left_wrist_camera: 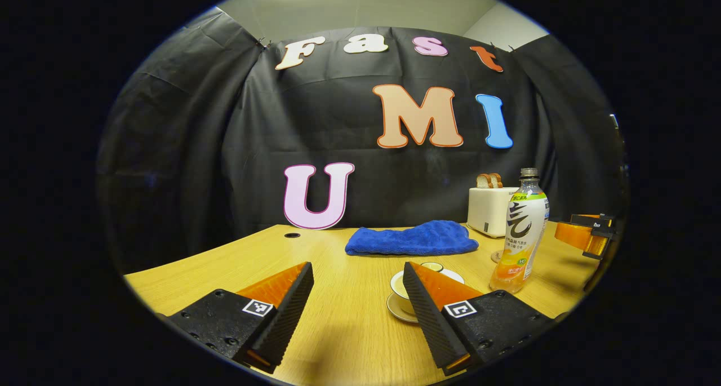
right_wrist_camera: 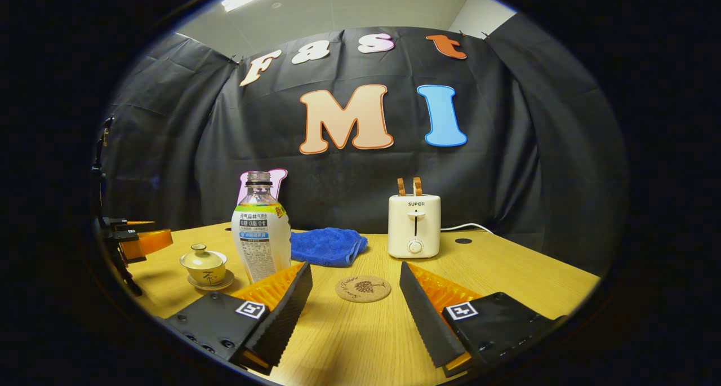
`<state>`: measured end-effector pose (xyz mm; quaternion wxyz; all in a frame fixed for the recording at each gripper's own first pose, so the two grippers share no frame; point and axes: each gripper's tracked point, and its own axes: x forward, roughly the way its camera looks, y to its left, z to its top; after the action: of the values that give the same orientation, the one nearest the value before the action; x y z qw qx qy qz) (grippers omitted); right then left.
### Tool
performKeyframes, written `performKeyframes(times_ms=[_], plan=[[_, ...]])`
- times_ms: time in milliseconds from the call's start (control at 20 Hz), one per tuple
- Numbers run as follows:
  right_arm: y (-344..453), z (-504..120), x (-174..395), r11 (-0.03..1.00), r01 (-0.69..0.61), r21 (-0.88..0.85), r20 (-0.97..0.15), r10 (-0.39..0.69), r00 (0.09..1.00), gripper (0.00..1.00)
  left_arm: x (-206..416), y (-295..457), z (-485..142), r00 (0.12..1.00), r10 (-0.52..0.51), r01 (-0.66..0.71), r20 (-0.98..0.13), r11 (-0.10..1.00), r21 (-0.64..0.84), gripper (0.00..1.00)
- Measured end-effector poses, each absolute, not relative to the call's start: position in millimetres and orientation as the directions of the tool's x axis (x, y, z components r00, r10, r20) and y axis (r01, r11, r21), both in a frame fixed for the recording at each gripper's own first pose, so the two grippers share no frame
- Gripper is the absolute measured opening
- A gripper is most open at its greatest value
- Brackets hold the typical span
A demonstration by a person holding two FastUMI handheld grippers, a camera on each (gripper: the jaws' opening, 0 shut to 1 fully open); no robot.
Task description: Open the teacup lid with one hand, grasp the water bottle and pour water into the teacup with the other hand; after pouring, place the water bottle on the coaster and then close the teacup lid.
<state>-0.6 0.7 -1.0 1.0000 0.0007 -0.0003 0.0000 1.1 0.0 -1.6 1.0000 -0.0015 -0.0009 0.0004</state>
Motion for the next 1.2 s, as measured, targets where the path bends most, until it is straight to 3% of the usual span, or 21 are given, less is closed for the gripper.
performKeyframes(times_ms=[350, 400, 700, 1200], plan=[[0.6, -1.0, -0.9, 1.0, 0.0, 0.001, 0.001, 0.0, 1.0, 0.94, 6.3, -21.6, -1.1, 0.996, -0.092, 0.092, 0.003, 0.996, -0.006, 0.94], [0.6, -0.8, -0.8, 1.0, 0.0, 0.001, 0.001, 0.0, 1.0, 1.0, 6.7, -25.7, -1.4, 0.994, -0.107, 0.107, 0.004, 0.994, -0.006, 0.93], [0.8, -0.9, -1.0, 1.0, 0.0, 0.001, 0.001, 0.0, 1.0, 0.94, 18.0, -63.5, -1.8, 0.964, -0.264, 0.264, 0.009, 0.964, -0.008, 0.93], [5.1, -0.9, -1.6, 1.0, -0.026, 0.003, -0.001, 0.026, 1.0, 0.94, 51.0, -91.4, -5.5, 0.939, -0.343, 0.343, -0.006, 0.939, -0.004, 0.92]])
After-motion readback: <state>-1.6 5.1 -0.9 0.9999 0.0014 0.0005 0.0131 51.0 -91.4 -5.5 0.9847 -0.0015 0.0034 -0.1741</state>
